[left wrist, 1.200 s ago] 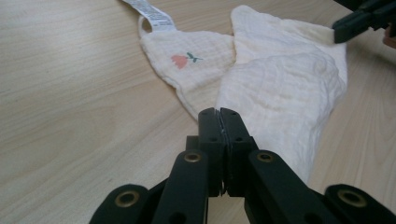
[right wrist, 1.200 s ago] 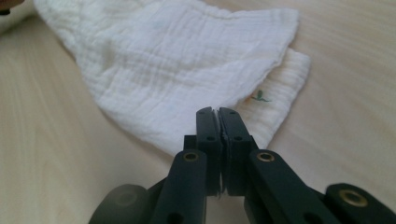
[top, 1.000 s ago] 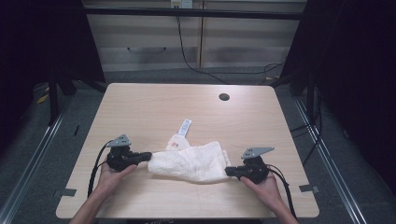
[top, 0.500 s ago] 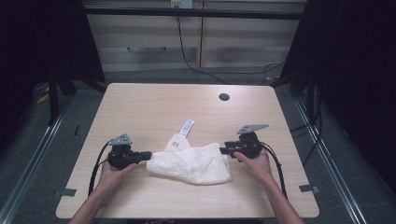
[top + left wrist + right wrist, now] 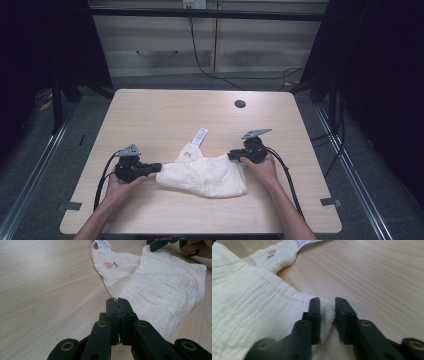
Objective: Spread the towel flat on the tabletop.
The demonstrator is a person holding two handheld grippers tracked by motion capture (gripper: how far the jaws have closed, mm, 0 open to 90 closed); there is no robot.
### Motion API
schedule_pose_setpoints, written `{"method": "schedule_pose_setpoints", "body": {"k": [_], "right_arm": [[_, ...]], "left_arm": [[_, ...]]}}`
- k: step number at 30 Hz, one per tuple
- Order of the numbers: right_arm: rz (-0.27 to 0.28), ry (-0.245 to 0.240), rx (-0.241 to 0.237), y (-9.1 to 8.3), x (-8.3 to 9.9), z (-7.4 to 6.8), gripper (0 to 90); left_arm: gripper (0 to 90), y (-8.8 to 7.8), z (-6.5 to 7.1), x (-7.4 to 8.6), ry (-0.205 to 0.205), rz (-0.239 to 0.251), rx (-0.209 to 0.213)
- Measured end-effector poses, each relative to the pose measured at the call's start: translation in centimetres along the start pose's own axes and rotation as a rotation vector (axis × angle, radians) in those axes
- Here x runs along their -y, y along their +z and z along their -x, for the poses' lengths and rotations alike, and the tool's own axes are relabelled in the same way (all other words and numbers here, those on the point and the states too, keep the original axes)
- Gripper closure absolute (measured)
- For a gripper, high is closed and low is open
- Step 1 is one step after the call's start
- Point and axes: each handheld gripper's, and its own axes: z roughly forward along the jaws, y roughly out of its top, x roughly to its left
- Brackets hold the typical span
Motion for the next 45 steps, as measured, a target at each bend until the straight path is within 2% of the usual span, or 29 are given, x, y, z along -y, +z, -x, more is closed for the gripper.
{"method": "schedule_pose_setpoints", "body": {"k": [4,9,11,13,15,16,17,18,23,26,27,28,33,34,35,36,37,38,39,40,45], "right_arm": [[0.025,0.013,-0.019,-0.3,0.0,0.1,87.2],[0.083,0.020,-0.041,-2.2,-0.9,-0.2,87.5],[0.098,0.008,-0.038,-3.2,-1.4,-0.3,87.6],[0.120,-0.005,-0.036,-4.4,-2.1,-0.4,87.6],[0.140,-0.010,-0.028,-5.6,-2.8,-0.6,87.6],[0.152,-0.018,-0.025,-6.1,-3.2,-0.7,87.6],[0.152,-0.018,-0.025,-6.1,-3.2,-0.7,87.6],[0.178,-0.021,-0.022,-7.3,-4.0,-0.9,87.6],[0.228,-0.037,-0.004,-9.7,-5.9,-0.7,87.7],[0.252,-0.039,0.011,-10.6,-7.2,-0.4,87.8],[0.252,-0.039,0.011,-10.6,-7.2,-0.4,87.8],[0.272,-0.034,0.012,-11.1,-8.1,-0.2,87.8],[0.301,-0.052,0.031,-12.2,-10.5,-0.2,87.9],[0.325,-0.039,0.027,-12.5,-11.0,0.0,88.0],[0.339,-0.032,0.029,-12.7,-11.5,0.1,88.0],[0.339,-0.032,0.029,-12.7,-11.5,0.1,88.0],[0.342,-0.038,0.055,-13.0,-12.8,0.3,88.1],[0.342,-0.040,0.067,-13.3,-13.5,0.3,88.1],[0.342,-0.040,0.067,-13.3,-13.5,0.3,88.1],[0.358,-0.045,0.080,-13.8,-14.9,0.4,88.2],[0.373,-0.052,0.132,-14.9,-18.0,0.5,88.2]], "left_arm": [[88.1,-0.1,-0.1,-0.1,0.005,0.012,0.007],[88.1,-0.8,0.0,-0.5,0.010,0.063,0.021],[88.2,-1.5,0.2,-1.1,0.011,0.099,0.021],[88.3,-2.4,0.4,-2.0,-0.014,0.148,0.033],[88.4,-3.1,1.0,-3.2,0.012,0.173,0.024],[88.4,-3.3,1.1,-3.7,0.018,0.197,0.033],[88.5,-3.3,1.1,-3.7,0.018,0.197,0.033],[88.5,-3.7,1.2,-4.8,0.028,0.218,0.026],[88.6,-4.8,1.3,-8.1,0.064,0.243,-0.005],[88.6,-5.4,1.1,-10.2,0.079,0.259,-0.022],[88.7,-5.4,1.1,-10.2,0.079,0.259,-0.022],[88.7,-5.6,1.0,-11.3,0.081,0.266,-0.042],[88.7,-6.0,0.6,-13.3,0.099,0.292,-0.081],[88.7,-6.1,0.2,-14.5,0.085,0.319,-0.095],[88.7,-6.1,0.1,-15.2,0.088,0.322,-0.107],[88.7,-6.1,0.1,-15.2,0.088,0.322,-0.107],[88.7,-6.2,-0.1,-16.5,0.098,0.334,-0.128],[88.7,-6.2,-0.1,-16.5,0.098,0.334,-0.128],[88.7,-6.3,-0.2,-17.2,0.095,0.339,-0.133],[88.7,-6.7,-0.5,-18.6,0.095,0.352,-0.139],[88.7,-7.2,-1.4,-21.6,0.087,0.360,-0.153]]}}
